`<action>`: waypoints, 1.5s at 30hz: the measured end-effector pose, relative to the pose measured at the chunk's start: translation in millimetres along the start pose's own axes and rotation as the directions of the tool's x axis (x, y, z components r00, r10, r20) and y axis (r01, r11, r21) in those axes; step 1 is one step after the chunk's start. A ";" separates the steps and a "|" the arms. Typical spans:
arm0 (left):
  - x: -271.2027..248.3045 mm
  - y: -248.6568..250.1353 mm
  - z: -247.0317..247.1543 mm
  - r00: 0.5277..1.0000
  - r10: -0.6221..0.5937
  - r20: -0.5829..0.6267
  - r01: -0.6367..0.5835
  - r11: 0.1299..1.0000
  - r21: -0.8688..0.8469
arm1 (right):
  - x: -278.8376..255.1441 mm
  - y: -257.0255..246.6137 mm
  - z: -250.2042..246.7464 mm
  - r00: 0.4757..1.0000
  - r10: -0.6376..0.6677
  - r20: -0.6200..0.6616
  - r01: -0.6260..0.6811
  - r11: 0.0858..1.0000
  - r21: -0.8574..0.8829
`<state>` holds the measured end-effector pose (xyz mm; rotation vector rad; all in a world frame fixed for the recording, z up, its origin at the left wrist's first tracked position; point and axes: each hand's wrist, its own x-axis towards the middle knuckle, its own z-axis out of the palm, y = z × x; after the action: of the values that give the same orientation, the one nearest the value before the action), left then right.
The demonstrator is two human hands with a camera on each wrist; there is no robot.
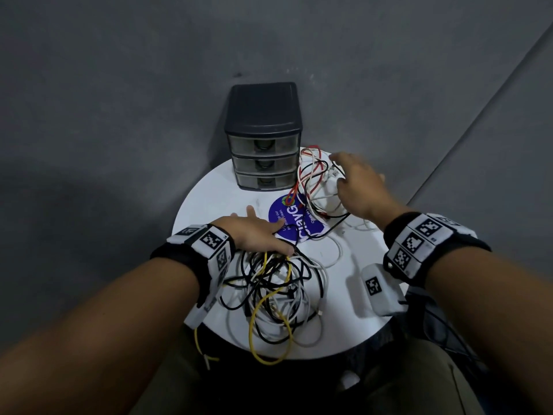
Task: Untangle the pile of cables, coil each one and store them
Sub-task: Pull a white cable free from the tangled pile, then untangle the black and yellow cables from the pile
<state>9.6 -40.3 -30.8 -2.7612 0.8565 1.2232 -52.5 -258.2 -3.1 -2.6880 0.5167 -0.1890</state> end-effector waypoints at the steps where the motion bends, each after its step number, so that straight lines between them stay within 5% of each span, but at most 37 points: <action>1: 0.6 -0.3 0.2 1.000 -0.001 0.000 0.001 1.000 0.000 | -1.0 -1.1 -0.3 1.000 0.007 -0.008 -0.007 1.000 0.017; 8: 0.4 0.2 0.7 1.000 0.002 -0.005 -0.002 1.000 0.008 | -8.5 -5.5 -3.0 0.985 -0.172 0.004 0.170 0.979 0.110; 23: -1.1 1.1 -1.7 1.000 0.003 0.004 -0.003 1.000 0.014 | -8.5 15.4 -12.4 0.994 0.067 -0.090 -0.062 0.996 0.058; 29: -9.4 4.5 -4.3 1.000 0.021 0.010 -0.021 1.000 -0.008 | -27.2 0.5 -21.1 0.934 -0.166 -0.316 0.192 0.980 0.054; 33: -14.4 5.0 -5.4 0.998 0.051 0.022 -0.050 0.998 -0.044 | -44.1 -12.9 -17.8 0.944 -0.329 0.028 0.326 0.942 0.080; 37: -16.2 0.1 -7.3 0.996 0.089 0.033 -0.082 0.982 -0.170 | -67.1 -21.7 -3.2 0.844 -0.286 0.454 0.357 0.931 -0.076; 41: -23.6 -10.7 -6.9 0.979 0.190 -0.071 -0.202 0.877 -0.436 | -78.6 -14.8 12.1 0.816 -0.136 0.561 0.312 0.922 -0.230; 45: -33.9 -21.2 0.2 0.936 0.160 -0.314 -0.233 0.949 -0.212 | -83.8 -9.0 24.8 0.828 -0.091 0.554 0.266 0.932 -0.245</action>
<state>1.1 -6.0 -12.2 -3.1836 1.0990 1.0176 -121.9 -209.9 -26.8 -2.9105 0.1163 0.6384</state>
